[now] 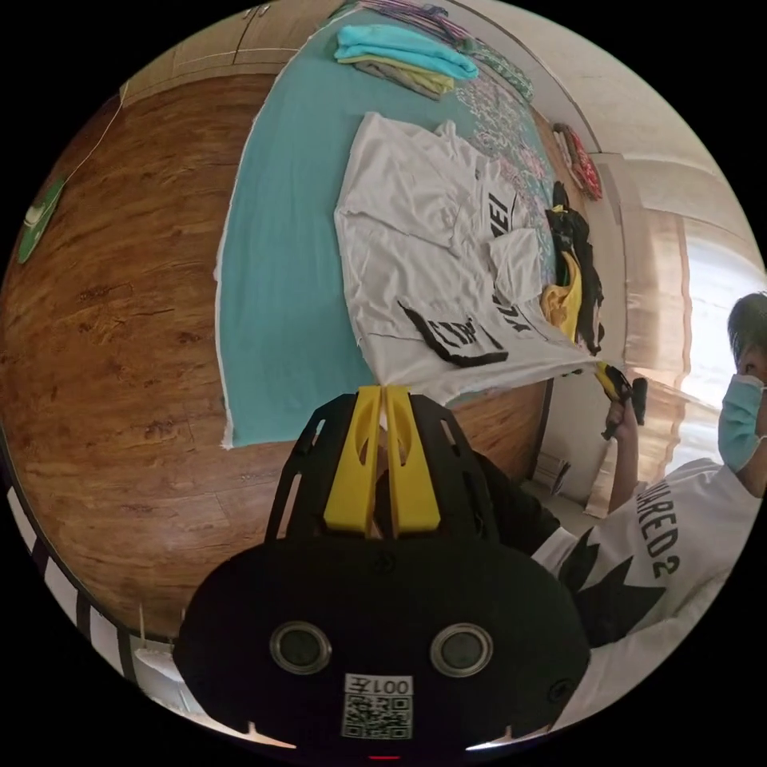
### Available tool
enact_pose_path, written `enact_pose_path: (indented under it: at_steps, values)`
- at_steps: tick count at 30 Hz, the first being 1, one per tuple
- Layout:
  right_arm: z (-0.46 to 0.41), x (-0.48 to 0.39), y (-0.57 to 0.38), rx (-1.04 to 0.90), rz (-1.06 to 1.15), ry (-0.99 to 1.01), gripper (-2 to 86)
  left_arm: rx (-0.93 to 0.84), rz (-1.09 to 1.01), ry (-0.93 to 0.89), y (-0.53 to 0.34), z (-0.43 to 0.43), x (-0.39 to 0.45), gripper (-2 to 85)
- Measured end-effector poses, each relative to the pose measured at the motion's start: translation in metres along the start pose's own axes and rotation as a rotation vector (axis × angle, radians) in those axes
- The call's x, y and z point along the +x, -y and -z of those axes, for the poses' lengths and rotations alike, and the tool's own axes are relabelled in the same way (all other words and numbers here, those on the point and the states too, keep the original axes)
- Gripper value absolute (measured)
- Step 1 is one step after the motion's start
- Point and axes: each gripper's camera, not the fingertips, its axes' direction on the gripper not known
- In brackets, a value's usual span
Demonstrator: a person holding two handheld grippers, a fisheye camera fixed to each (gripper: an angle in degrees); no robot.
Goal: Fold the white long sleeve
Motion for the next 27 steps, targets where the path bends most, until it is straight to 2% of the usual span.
enact_pose_path:
  at_steps: [2, 6, 10, 14, 17, 20, 27]
  values:
    - [-0.005, 0.011, -0.004, -0.015, -0.006, -0.001, 1.8, -0.028, -0.021, 0.007, 0.005, -0.003, -0.003, -1.0]
    - [-0.046, 0.034, -0.024, -0.115, 0.107, -0.342, 2.3, -0.128, -0.043, 0.069, 0.007, -0.032, -0.012, -1.0]
    - [-0.089, 0.056, -0.042, -0.151, 0.191, -0.497, 3.1, -0.171, 0.006, 0.054, 0.004, -0.064, -0.03, -1.0]
    - [-0.148, 0.06, -0.066, -0.222, 0.466, -0.756, 5.8, -0.127, 0.019, 0.074, -0.004, -0.086, -0.042, -1.0]
    - [-0.175, 0.065, -0.097, -0.179, 0.669, -0.883, 8.0, -0.075, 0.042, 0.069, -0.007, -0.093, -0.049, -1.0]
    - [-0.187, 0.078, -0.128, -0.109, 0.828, -0.923, 8.6, -0.064, 0.03, 0.092, -0.007, -0.103, -0.049, -1.0]
    - [-0.22, 0.138, -0.142, -0.162, 0.932, -0.705, 6.3, -0.099, -0.066, 0.208, 0.005, -0.13, -0.037, -1.0]
